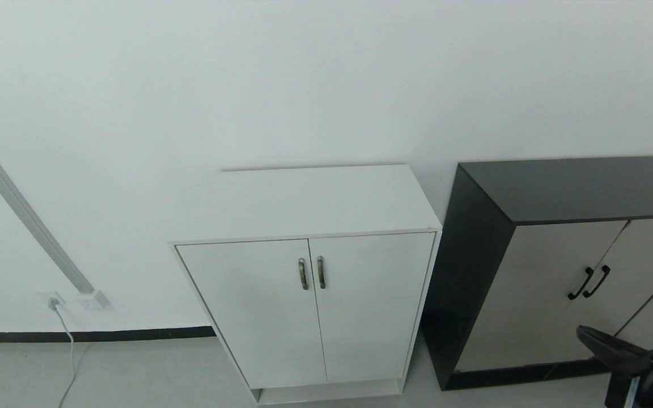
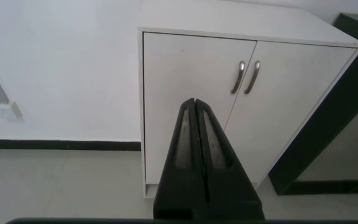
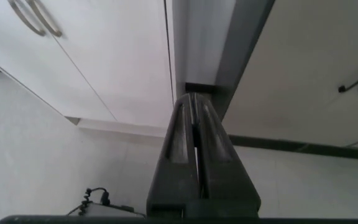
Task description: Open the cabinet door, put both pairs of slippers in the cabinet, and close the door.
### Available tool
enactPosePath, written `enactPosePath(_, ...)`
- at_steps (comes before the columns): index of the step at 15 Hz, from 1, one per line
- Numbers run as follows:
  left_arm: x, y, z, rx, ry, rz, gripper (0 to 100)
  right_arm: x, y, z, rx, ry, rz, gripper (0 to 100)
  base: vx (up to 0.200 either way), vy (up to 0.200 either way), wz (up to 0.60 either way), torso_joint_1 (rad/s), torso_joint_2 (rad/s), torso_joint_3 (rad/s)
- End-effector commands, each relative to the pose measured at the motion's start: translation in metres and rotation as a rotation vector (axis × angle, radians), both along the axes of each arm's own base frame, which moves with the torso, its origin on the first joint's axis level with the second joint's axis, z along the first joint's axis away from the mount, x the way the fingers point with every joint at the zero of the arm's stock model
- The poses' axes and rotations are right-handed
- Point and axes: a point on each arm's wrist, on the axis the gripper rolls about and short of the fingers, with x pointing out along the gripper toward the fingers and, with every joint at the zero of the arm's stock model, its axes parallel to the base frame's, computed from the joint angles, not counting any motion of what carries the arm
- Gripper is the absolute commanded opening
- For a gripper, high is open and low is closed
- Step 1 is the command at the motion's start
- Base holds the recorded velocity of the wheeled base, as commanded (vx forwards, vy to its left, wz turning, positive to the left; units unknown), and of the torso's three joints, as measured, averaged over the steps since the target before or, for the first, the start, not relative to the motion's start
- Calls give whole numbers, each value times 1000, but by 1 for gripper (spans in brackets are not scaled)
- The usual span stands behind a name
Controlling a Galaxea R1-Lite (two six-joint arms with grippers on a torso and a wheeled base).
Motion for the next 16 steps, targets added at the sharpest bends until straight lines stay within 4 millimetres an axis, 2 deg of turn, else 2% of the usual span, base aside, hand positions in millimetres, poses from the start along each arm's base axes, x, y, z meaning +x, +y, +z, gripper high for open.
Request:
enactPosePath(1,0,0,0,0,0,1,0,-24,-13,0,16,-24,6,0,0,0,0,0,0,0)
enactPosePath(10,0,0,0,0,0,0,0,-80,-41,-16,19,27,107,0,0,0,0,0,0,0)
enactPosePath(16,0,0,0,0,0,0,0,-98,-49,-28,45,13,190,0,0,0,0,0,0,0)
